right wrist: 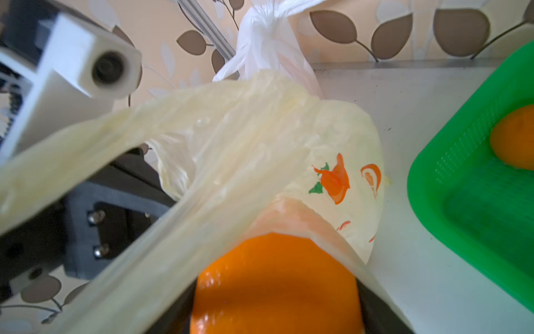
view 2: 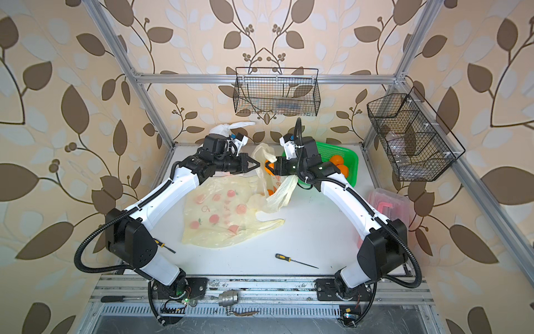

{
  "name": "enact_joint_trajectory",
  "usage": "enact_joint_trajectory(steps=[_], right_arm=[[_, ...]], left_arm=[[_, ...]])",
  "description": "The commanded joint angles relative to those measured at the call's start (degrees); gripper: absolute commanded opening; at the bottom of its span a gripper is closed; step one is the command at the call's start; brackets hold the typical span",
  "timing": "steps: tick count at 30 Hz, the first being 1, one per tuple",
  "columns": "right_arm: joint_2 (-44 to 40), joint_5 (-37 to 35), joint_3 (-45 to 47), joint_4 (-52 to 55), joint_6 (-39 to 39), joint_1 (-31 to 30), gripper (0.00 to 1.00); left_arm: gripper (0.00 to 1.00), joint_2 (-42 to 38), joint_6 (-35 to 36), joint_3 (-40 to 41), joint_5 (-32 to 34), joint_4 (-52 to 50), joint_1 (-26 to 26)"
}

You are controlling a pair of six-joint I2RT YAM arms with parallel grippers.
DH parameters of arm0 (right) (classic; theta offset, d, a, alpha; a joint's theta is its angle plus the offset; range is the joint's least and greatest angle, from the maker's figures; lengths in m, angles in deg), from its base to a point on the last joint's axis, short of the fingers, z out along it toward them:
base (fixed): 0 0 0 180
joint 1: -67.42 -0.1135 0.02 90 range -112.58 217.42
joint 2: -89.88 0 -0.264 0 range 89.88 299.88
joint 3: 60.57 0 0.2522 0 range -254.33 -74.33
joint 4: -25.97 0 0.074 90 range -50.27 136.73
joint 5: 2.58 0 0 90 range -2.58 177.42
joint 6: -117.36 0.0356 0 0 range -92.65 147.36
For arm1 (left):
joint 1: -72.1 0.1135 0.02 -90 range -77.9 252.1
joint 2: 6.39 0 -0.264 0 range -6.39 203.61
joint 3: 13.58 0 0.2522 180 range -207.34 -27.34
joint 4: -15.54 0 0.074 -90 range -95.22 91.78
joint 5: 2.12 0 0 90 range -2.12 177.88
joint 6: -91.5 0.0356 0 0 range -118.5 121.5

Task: Place the oranges into plastic bags & tie knots
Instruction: Place the orange in the plastic bag.

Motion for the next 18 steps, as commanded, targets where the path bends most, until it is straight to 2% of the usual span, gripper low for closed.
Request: enact_joint_trajectory(steps=[1, 6, 9, 14, 18], right_arm=[[-2.7, -0.73, -0.21, -0.86, -1.19, -1.27, 1.0], [-10.37, -0.56, 4.4, -2.69, -4.75, -1.31, 1.0], [-15.87, -6.61, 8.76, -2.88, -7.22, -0.88, 0.99], [-22.68, -15.46, 18.45, -5.29, -6.87, 4.71, 0.98], [-22.94, -15.7, 23.61, -9.52, -4.14, 9.65, 0.98]], left_arm=[[0.0, -3.31, 0.93, 0.44, 4.03, 0.4, 0.26], [0.0, -3.95, -1.85, 2.55, 4.72, 2.48, 2.32], [0.0, -4.28, -2.43, 3.1, 6.13, 2.67, 2.89], [0.0, -4.93, -4.8, 4.78, 8.97, 3.47, 5.25], [0.0, -4.79, -5.03, 4.87, 9.73, 3.04, 6.39]])
